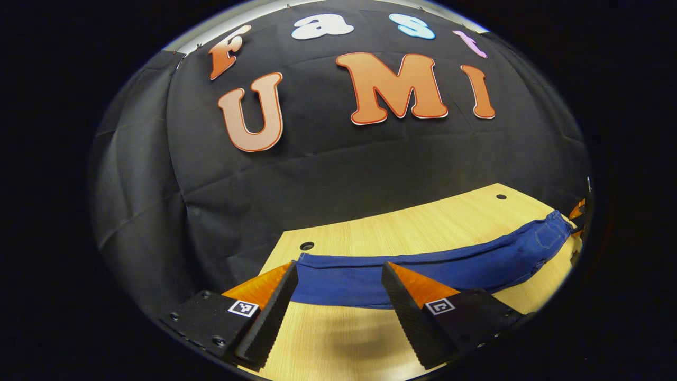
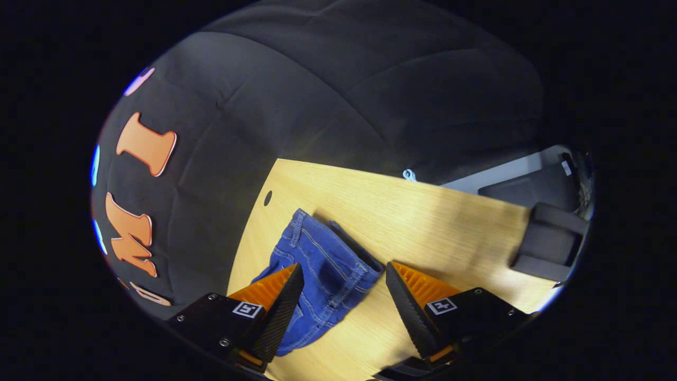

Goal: Grasp the waist and the cuffs of the jeans and fold them to make the two legs overlap; first hold the waist and fold one-third of the jeans toward the cuffs, then hold the cuffs and fold the remaining one-third in the same direction to finish folding.

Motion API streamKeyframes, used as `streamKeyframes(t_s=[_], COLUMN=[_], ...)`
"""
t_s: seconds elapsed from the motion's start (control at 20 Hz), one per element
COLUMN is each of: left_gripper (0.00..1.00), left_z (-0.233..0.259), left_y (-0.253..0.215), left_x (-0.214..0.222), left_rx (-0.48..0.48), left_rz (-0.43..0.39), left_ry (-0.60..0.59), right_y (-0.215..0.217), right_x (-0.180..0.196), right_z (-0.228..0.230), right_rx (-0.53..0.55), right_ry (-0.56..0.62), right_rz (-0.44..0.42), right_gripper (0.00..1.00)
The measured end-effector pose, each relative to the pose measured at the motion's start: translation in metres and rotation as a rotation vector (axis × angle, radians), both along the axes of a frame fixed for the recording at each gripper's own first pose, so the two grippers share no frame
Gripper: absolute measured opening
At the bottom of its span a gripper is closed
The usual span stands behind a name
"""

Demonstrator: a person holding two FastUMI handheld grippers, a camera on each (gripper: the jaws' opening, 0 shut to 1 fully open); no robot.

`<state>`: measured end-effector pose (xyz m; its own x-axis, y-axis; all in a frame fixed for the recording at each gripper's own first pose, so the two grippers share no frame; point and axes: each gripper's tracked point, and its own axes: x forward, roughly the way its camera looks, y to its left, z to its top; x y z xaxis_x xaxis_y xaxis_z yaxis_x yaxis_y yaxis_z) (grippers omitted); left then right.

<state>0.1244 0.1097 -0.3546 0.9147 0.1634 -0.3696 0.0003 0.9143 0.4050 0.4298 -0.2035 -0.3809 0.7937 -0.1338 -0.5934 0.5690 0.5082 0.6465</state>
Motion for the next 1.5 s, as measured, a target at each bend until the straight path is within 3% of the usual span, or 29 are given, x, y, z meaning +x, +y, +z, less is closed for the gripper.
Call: streamKeyframes(t_s=[0.2, 0.25, 0.4, 0.45, 0.5, 0.65, 0.9, 1.3, 1.5], left_gripper=[1.0, 0.98, 0.98, 0.98, 1.0, 0.99, 0.98, 0.99, 0.98], left_z=[0.005, 0.004, -0.001, -0.001, -0.002, 0.006, 0.008, 0.016, 0.016], left_y=[0.013, 0.017, 0.025, 0.027, 0.03, 0.037, 0.056, 0.112, 0.132], left_x=[-0.007, -0.009, -0.009, -0.008, -0.006, -0.003, 0.003, 0.01, 0.016], left_rx=[0.008, 0.001, -0.034, -0.042, -0.046, -0.037, -0.054, -0.091, -0.092], left_rz=[0.037, 0.052, 0.089, 0.097, 0.103, 0.095, 0.087, 0.097, 0.066], left_ry=[-0.006, -0.005, -0.008, -0.008, -0.01, -0.022, -0.02, -0.024, -0.013], right_y=[-0.006, -0.009, -0.002, -0.003, -0.004, -0.002, 0.057, 0.205, 0.305], right_x=[0.017, 0.017, 0.031, 0.034, 0.038, 0.05, 0.082, 0.134, 0.145], right_z=[-0.015, -0.022, -0.023, -0.017, -0.009, 0.035, 0.114, 0.201, 0.211], right_rx=[-0.047, -0.074, -0.072, -0.069, -0.074, -0.15, -0.26, -0.404, -0.445], right_ry=[0.046, 0.075, 0.052, 0.039, 0.015, -0.043, -0.122, -0.186, -0.182], right_rz=[-0.025, -0.038, -0.051, -0.062, -0.074, -0.045, 0.075, 0.265, 0.389], right_gripper=[0.94, 0.72, 0.38, 0.18, 0.1, 0.1, 0.1, 0.1, 0.1])
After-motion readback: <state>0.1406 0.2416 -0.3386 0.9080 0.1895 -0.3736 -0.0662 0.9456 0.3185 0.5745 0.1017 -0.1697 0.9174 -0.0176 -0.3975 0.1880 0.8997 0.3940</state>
